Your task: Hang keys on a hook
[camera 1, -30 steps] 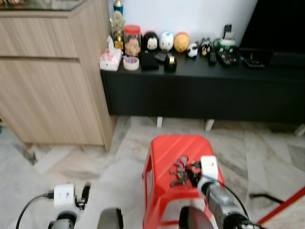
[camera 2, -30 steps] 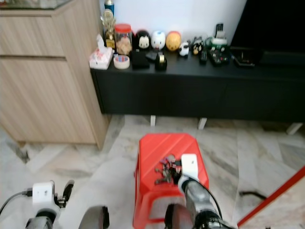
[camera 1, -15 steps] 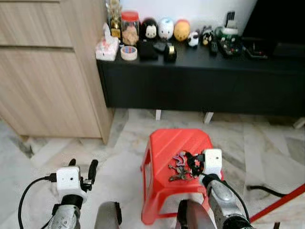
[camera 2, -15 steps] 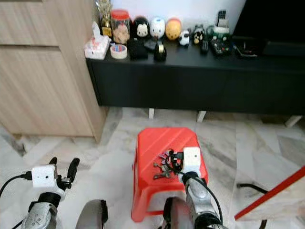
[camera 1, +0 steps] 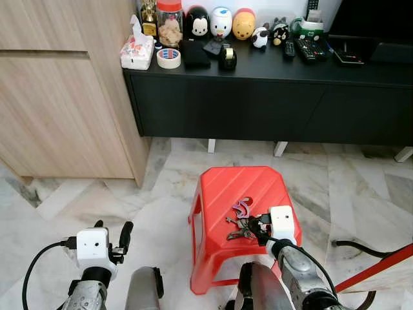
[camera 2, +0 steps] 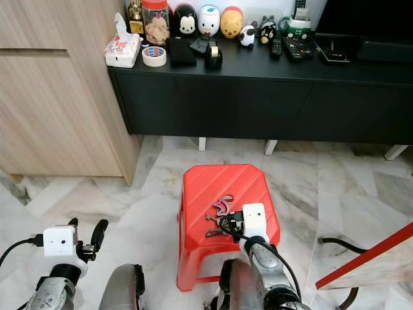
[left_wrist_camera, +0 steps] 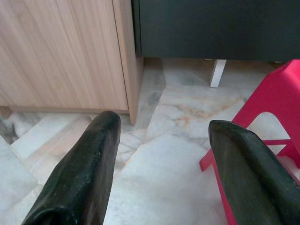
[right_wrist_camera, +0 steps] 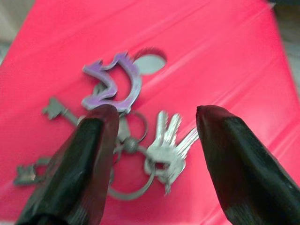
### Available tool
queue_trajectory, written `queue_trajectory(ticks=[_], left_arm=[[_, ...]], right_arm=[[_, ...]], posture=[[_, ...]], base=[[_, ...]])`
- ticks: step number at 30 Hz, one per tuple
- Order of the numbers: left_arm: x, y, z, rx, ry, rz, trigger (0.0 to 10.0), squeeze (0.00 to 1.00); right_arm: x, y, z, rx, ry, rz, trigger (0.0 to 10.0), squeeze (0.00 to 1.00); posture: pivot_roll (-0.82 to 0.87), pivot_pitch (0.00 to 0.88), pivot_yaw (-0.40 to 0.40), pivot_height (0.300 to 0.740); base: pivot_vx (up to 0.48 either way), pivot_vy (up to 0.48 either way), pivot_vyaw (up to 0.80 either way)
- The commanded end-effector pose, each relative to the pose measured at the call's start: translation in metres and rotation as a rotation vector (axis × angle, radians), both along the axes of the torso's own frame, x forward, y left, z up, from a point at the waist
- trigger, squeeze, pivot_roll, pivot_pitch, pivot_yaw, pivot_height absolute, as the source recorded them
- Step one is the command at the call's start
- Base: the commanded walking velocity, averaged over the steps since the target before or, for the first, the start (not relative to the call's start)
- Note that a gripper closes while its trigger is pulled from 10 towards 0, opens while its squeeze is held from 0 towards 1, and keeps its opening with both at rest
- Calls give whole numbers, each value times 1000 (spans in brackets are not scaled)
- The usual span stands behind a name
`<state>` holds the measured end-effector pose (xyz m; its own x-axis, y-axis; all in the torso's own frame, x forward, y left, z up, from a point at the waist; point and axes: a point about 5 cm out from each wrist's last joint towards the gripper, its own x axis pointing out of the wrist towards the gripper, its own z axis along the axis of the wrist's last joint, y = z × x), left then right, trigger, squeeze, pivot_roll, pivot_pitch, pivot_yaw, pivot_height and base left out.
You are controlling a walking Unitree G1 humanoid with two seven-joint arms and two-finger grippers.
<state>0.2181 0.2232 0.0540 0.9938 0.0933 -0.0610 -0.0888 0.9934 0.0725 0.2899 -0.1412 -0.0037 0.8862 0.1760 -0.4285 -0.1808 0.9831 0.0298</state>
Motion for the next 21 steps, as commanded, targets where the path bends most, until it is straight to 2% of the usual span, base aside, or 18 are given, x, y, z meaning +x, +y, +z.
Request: queue_trajectory(ticks=[1, 11, 21], left_arm=[[-2, -2, -3, -8, 21, -8, 10000, 0], [-7, -3, -17, -15, 74, -16, 10000, 0], [-6, -3, -19, -5, 74, -12, 10000, 0]], right_arm=[[-4, -1, -6, -19, 40, 16, 10000, 0], [-10, -12, -12, -61, 82, -7, 10000, 0], [-18, -16, -20, -88, 127, -13, 10000, 0]], posture=[[166, 173, -89, 584], [163, 166, -96, 584], [163, 161, -100, 584]], base=[[0, 0, 0], [0, 0, 0], [0, 0, 0]])
